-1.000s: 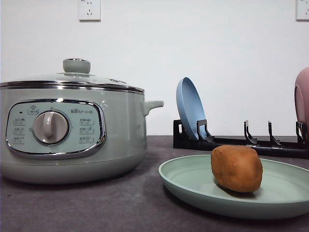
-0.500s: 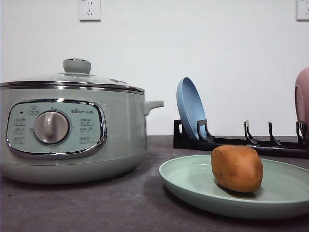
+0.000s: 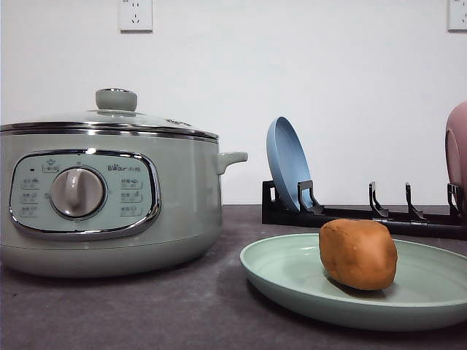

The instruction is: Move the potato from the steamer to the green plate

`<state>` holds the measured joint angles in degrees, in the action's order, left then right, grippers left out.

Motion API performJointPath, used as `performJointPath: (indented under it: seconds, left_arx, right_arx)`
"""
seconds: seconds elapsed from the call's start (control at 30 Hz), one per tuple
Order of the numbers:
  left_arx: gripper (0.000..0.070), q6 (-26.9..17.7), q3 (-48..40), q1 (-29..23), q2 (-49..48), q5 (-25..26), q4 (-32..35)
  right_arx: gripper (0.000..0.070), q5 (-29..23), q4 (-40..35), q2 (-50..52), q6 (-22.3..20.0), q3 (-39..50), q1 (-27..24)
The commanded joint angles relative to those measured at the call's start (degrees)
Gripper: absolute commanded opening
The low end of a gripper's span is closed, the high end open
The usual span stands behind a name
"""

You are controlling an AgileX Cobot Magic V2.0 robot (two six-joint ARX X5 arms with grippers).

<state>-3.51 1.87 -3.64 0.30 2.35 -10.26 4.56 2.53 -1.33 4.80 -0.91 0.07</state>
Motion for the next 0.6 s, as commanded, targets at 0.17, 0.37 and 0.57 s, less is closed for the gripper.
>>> performJointPath:
  seconds: [0.17,0.37,0.57]
  left_arx:
    - [0.0000,0.11,-1.18,-0.10,-0.13,-0.04,-0.44]
    - [0.0000,0.11,-1.18,-0.11,-0.11,-0.04,-0.44]
    - [0.0000,0.11,-1.18,-0.11,-0.11,-0.04,-0.46]
  right_arx:
    - [0.0000,0.17,4.39,1.14,-0.66,0.28,1.27]
    - [0.0000,-0.14,7.51,1.12,-0.19,0.28,1.21]
    - [0.0000,-0.10,6.44,1.12,-0.14,0.26,1.21]
